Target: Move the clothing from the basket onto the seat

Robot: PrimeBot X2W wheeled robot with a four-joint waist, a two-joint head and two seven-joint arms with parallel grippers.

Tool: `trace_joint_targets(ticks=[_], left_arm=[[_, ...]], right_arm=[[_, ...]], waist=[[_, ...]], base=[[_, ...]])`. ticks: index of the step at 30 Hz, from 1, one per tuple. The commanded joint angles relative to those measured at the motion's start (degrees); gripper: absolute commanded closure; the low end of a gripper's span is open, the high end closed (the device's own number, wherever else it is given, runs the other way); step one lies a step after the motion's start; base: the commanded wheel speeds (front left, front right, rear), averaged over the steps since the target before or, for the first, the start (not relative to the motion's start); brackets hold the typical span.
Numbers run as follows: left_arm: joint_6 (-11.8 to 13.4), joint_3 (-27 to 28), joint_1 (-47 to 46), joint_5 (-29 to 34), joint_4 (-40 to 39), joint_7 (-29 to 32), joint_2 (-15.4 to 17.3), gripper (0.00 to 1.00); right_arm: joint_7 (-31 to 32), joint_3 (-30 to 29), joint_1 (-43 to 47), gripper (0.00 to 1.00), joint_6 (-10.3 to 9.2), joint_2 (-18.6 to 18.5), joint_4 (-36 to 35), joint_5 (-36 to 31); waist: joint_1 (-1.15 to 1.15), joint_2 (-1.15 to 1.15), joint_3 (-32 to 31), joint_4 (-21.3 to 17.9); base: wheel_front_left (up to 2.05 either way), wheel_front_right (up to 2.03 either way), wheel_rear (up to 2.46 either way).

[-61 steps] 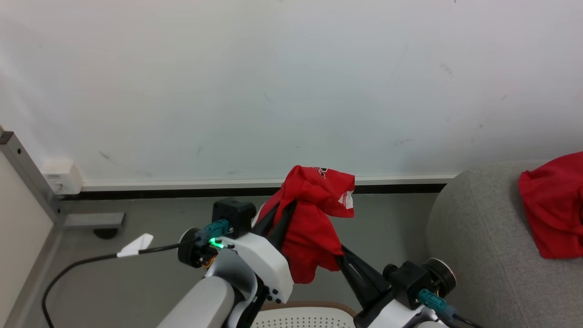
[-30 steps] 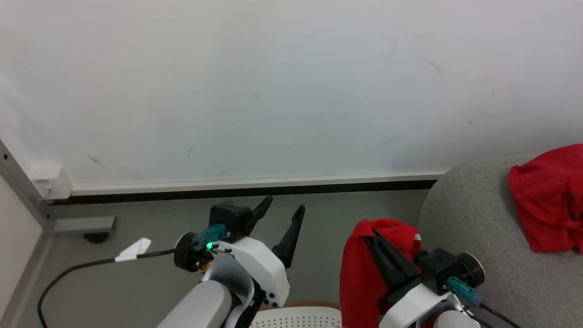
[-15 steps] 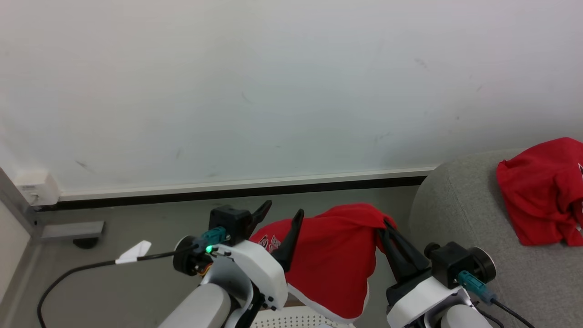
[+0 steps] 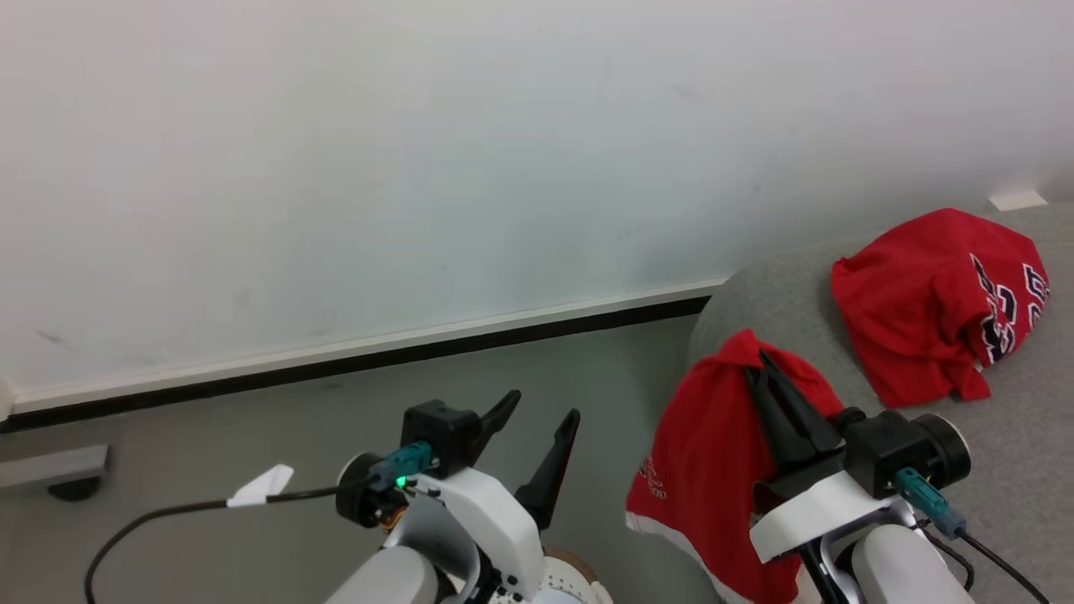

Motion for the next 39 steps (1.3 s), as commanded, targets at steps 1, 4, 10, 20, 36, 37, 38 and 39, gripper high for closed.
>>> trace_joint_targets(ticks=[1, 4, 10, 20, 36, 37, 38, 39], left_arm=[[-0.05, -0.29, 1.04, -0.10, -0.54, 0.06, 0.10, 0.00], [-0.21, -1.02, 1.63, -0.12, -1.81, 0.03, -0.16, 0.00], [-0.64, -3.54, 2.55, 0.56, -3.84, 0.40, -1.50, 0.00], [-0.98, -7.44, 3.43, 1.86, -6.94, 1.37, -2.70, 0.00], [-4.16, -9.15, -6.26, 5.48, -12.22, 4.97, -0.19, 0.00], [-4.56, -9.08, -7.29, 5.69, -12.61, 5.28, 0.19, 0.00], [-4.56, -9.08, -7.29, 5.69, -12.61, 5.28, 0.19, 0.00], [-5.43, -8.95, -9.24, 5.99, -13.16, 5.71, 0.79, 0.00]], right_arm=[[-0.17, -0.87, -0.13, 1.00, -0.14, -0.13, -0.80, -0.76], [-0.17, -3.13, 0.06, 1.00, -0.14, -0.17, -1.87, -2.39], [-0.17, -6.53, 0.53, 1.00, -0.15, -1.56, -3.72, -3.74], [-0.17, -10.49, 1.94, 1.00, -0.14, -4.09, -7.01, -3.65], [-0.17, -21.35, -11.37, 1.00, -0.15, -3.71, -11.19, -4.81], [-0.17, -22.52, -13.50, 1.00, -0.14, -3.97, -10.65, -4.64], [-0.17, -22.52, -13.50, 1.00, -0.14, -3.97, -10.65, -4.64], [0.27, -24.89, -17.75, 1.00, -0.15, -4.87, -9.30, -5.23]], waist=[[0.00, 0.00, 0.65, -2.31], [0.00, 0.00, 1.22, -4.45], [0.00, 0.00, 2.06, -7.10], [0.00, 0.00, 3.43, -8.49], [0.00, 0.00, 17.42, -5.26], [0.00, 0.00, 18.80, -4.90], [0.00, 0.00, 18.80, -4.90], [0.00, 0.00, 21.32, -4.13]], base=[[0.00, 0.00, 0.00], [0.00, 0.00, 0.00], [0.00, 0.00, 0.00], [0.00, 0.00, 0.00], [0.00, 0.00, 0.00], [0.00, 0.00, 0.00], [0.00, 0.00, 0.00], [0.00, 0.00, 0.00]])
